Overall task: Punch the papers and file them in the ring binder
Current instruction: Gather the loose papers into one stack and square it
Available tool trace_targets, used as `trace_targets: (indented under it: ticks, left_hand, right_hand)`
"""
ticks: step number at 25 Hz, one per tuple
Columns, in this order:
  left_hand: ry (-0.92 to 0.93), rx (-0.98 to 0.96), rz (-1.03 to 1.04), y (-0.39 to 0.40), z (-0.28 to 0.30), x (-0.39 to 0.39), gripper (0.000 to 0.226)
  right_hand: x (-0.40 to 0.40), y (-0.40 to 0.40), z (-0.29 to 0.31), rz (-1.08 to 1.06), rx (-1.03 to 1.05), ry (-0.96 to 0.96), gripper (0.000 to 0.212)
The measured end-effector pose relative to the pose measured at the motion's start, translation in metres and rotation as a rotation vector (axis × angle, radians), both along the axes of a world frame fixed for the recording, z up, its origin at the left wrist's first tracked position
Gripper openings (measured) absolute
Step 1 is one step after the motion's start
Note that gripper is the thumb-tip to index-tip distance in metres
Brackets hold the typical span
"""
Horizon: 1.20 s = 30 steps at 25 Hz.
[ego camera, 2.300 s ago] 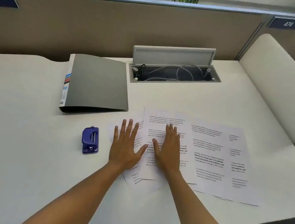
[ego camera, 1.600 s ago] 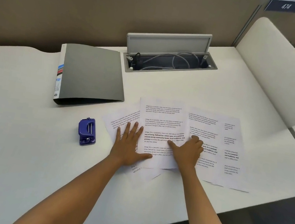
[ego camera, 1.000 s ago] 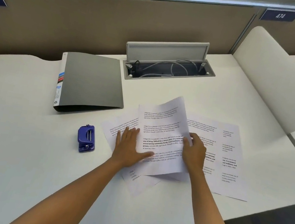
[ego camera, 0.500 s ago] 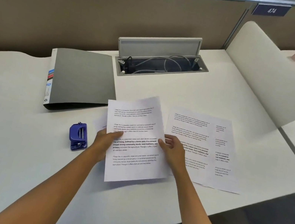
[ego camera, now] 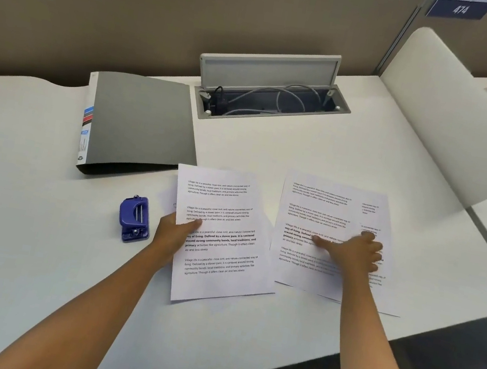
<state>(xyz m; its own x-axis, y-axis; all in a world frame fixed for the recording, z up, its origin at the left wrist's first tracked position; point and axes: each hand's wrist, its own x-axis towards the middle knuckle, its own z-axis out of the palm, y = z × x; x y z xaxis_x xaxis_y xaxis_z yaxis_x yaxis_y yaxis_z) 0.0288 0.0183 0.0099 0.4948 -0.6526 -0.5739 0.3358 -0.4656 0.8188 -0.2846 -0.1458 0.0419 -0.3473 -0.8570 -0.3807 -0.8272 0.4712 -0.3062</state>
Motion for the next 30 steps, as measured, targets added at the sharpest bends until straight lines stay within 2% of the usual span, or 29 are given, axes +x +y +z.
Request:
trace_targets:
  ticks: [7,13,18,21,25,28,30]
  left_hand:
    - [0.004,0.009,0.005,-0.001,-0.005,0.003,0.027]
    - [0.002,0.010,-0.004,-0.001,-0.007,0.005,0.023]
    - [0.007,-0.005,0.000,-0.001,-0.005,0.003,0.028]
    - [0.008,-0.015,-0.004,0.000,-0.004,0.003,0.028]
    - [0.003,-0.015,-0.010,0.001,-0.004,0.004,0.024]
    - [0.002,-0.008,-0.041,0.001,-0.003,0.003,0.023]
    - [-0.017,0.001,-0.049,-0.001,-0.003,0.003,0.027]
  right_hand:
    - [0.006,-0.009,0.000,-0.094,0.052,-0.006,0.141]
    - [0.003,-0.006,0.003,-0.111,0.009,-0.114,0.116]
    - [0.008,-0.004,0.011,-0.062,-0.023,-0.196,0.113]
    - [0.009,-0.003,0.022,0.016,-0.068,-0.206,0.089]
    - [0.018,-0.001,0.062,0.210,-0.226,-0.341,0.045]
    - [0.032,0.008,0.109,0.392,-0.313,-0.422,0.027]
    - [0.042,0.017,0.140,0.473,-0.301,-0.572,0.018]
